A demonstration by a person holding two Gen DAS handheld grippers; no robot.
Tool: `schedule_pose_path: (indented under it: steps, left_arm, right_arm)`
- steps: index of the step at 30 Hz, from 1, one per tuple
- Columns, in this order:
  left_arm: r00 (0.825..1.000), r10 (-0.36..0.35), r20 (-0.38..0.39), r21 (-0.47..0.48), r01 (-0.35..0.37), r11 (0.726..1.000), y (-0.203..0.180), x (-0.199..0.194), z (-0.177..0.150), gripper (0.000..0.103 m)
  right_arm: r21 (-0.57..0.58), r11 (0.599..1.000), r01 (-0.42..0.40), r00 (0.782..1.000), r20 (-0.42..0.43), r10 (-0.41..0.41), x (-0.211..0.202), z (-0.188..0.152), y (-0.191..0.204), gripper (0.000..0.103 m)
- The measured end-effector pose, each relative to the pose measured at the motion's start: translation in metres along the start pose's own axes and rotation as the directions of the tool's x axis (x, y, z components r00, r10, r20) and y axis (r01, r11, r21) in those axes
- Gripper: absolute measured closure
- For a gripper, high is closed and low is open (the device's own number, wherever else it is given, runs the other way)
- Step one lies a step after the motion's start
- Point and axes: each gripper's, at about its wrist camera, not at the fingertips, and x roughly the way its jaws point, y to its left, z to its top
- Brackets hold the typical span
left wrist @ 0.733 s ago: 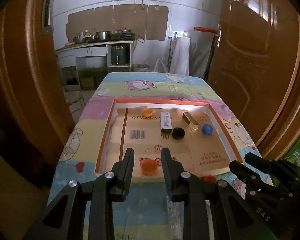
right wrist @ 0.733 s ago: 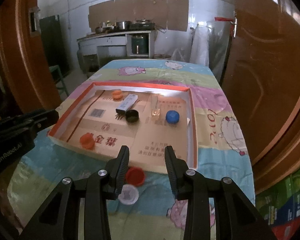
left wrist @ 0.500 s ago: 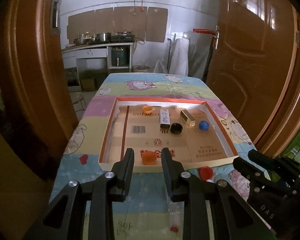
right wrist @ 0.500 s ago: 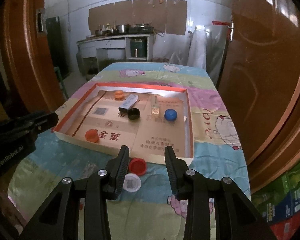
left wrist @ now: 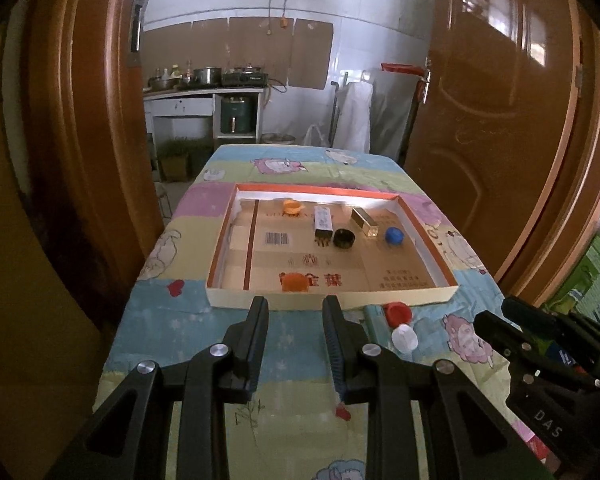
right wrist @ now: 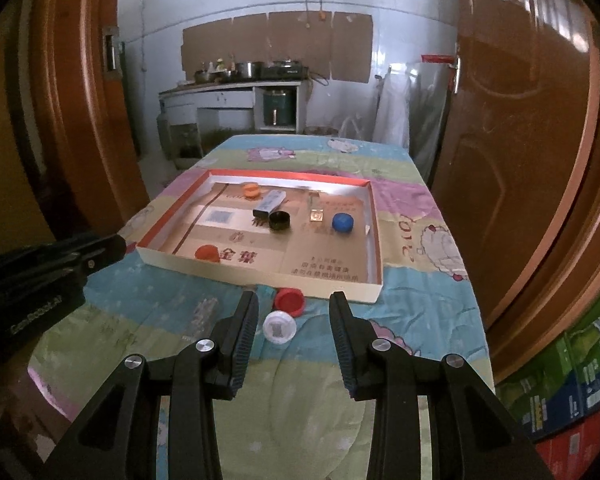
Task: Organize rigid objects
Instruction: 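Move both tools back toward the glitter tube and caps on the tablecloth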
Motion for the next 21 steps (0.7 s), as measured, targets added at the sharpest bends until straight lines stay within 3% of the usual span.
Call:
schedule_pose_path:
  steps: [21]
  left_arm:
    - [1.000, -0.011, 0.009, 0.019, 0.010, 1.000, -0.007, -0.011, -0.044, 0.075]
  right_arm:
    - [-0.002, 0.999, -0.035, 0.999, -0.016, 0.034, -0.007, -0.041, 0.010, 0.065]
